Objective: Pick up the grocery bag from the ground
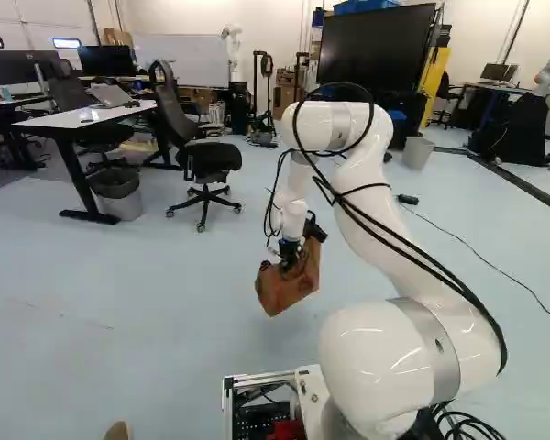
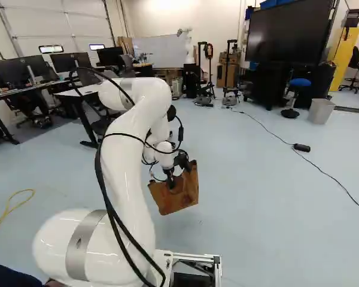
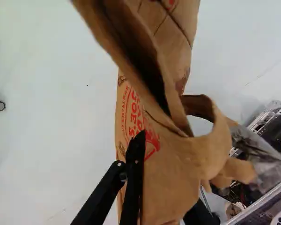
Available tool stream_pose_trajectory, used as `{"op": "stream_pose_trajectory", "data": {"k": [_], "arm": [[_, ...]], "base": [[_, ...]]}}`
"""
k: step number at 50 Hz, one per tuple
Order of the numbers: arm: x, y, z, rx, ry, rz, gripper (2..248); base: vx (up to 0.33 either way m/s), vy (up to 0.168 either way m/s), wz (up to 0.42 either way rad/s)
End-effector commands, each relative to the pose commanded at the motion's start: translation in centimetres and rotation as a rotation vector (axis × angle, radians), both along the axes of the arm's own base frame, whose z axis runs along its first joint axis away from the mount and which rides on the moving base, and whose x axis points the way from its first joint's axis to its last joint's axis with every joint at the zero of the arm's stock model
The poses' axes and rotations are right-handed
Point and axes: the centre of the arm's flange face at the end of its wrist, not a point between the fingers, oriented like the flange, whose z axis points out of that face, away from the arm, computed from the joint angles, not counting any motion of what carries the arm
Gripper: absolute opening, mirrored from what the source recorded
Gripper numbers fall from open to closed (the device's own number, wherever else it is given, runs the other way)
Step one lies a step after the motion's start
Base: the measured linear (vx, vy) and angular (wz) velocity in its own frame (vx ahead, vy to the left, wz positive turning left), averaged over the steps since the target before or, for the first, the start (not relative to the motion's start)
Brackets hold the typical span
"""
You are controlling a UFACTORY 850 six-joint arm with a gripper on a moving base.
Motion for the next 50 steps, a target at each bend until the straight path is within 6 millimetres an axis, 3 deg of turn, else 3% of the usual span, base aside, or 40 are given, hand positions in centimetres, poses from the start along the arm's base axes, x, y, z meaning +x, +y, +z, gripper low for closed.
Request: {"op": "stream_pose_trajectory", "data": {"k": [50], "arm": [[-4.8,-1.5,7.5,0.000,-0.023,-0.028,20]], "base": [[0.000,0.000,0.000]]}}
